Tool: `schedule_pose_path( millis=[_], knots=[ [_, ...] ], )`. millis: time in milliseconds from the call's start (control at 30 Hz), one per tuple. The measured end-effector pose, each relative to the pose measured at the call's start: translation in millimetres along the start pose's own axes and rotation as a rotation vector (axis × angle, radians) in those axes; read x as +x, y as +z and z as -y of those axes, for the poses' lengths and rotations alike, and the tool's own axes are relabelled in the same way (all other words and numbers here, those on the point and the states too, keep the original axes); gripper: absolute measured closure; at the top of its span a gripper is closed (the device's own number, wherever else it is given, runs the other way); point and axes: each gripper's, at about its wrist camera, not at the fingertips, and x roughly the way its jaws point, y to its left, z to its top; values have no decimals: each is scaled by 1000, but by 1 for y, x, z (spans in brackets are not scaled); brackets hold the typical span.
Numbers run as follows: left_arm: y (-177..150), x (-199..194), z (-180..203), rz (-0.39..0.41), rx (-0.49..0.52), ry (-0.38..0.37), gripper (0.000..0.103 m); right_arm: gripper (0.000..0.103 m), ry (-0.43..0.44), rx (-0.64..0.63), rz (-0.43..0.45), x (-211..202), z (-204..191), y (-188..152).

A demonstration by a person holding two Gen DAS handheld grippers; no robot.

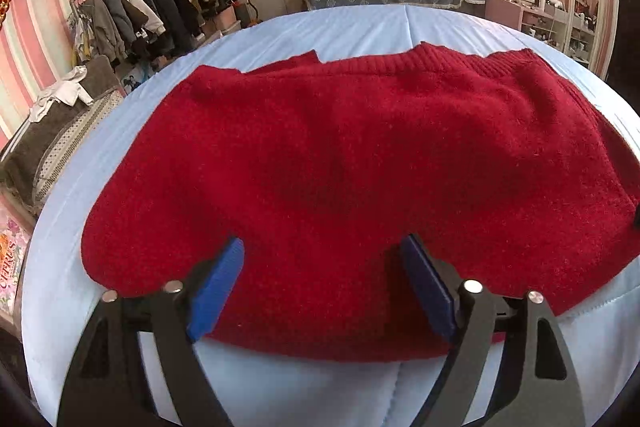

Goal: Fold small clothes

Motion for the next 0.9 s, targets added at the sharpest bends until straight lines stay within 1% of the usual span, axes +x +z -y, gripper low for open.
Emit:
schedule_pose_path(
  millis=[67,100,167,200,233,267,300,367,433,467,533,633,733,900],
  knots=[
    [-1,1,-2,1,-4,-1,14,19,31,17,-18,5,1,1],
    [0,1,-3,2,-6,-3,14,20,39,20,-19,7,1,2],
    [0,1,-3,3,-5,-6,13,24,43,17,-20,9,0,3],
    [0,1,-4,4,-6,-8,13,29,54,20,-25,10,0,4],
    [0,0,-4,5,-6,-8,13,46,60,23,-26,10,0,5],
    [0,0,-4,6,-8,-10,14,50,87,27,-50,13,-2,4],
    [1,0,-4,5,-10,-12,14,52,83,21,-54,15,-3,4],
    [2,0,-4,7,-17,-18,14,58,48,-16,-50,15,-8,4],
    [2,-2,-3,10,-21,-26,14,77,55,-15,-56,15,-8,4],
    [2,-3,-3,10,-22,-30,14,78,60,-16,-52,14,-7,4],
    [3,-4,-3,15,-21,-32,14,82,44,-46,-36,11,-11,4],
    [4,-8,-5,25,-20,-40,14,83,21,-87,-4,4,-20,4],
    [5,-12,-8,34,-28,-44,14,84,26,-99,21,-3,-23,4],
    [9,-17,-14,45,-40,-51,14,84,62,-95,62,-12,-27,8]
  ],
)
